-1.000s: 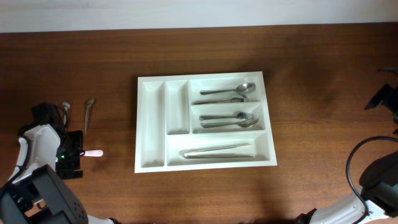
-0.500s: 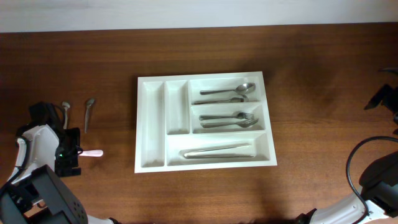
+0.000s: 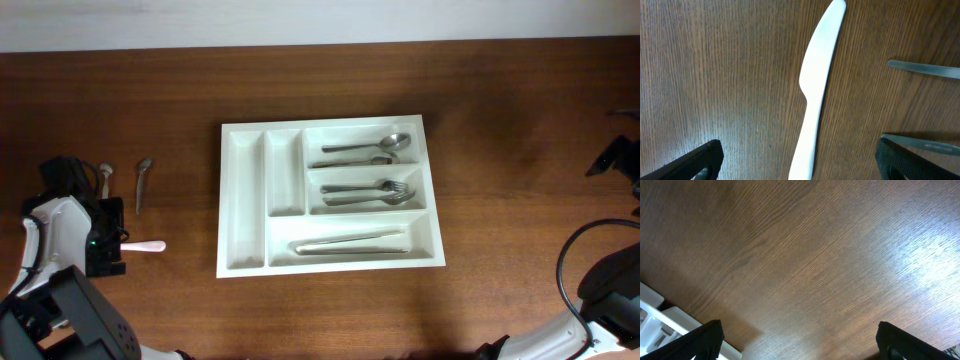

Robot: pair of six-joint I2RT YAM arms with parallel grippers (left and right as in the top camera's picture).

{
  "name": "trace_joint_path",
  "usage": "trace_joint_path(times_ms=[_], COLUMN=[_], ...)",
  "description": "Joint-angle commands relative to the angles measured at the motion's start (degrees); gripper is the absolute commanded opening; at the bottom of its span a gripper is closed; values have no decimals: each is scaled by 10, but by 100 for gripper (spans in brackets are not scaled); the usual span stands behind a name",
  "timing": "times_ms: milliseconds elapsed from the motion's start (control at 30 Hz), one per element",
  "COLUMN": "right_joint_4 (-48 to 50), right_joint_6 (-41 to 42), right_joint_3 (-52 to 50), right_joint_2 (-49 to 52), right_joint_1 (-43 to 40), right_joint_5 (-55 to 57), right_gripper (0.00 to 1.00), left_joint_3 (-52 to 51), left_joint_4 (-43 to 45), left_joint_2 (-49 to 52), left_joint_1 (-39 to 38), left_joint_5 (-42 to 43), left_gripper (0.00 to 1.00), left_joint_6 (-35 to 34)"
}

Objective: Pack container
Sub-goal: 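Align the left gripper above the white plastic knife, then lower the left gripper and grasp the white plastic knife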

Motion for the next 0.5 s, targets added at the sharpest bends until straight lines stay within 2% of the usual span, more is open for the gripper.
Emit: trace_joint_path(times_ms=[0, 467], right_joint_4=[1, 1], right_joint_6=[-4, -4], right_joint_3=[-2, -2], right_joint_2=[3, 3], right_joint_1=[3, 3], right_joint_5=[-3, -3], right_gripper=[99, 99], left_joint_3=[9, 11], left_joint_4=[0, 0], left_joint_2=[21, 97], left_joint_1=[2, 2], left_joint_5=[-14, -16], left_gripper=[99, 99], left_joint_6=[7, 7])
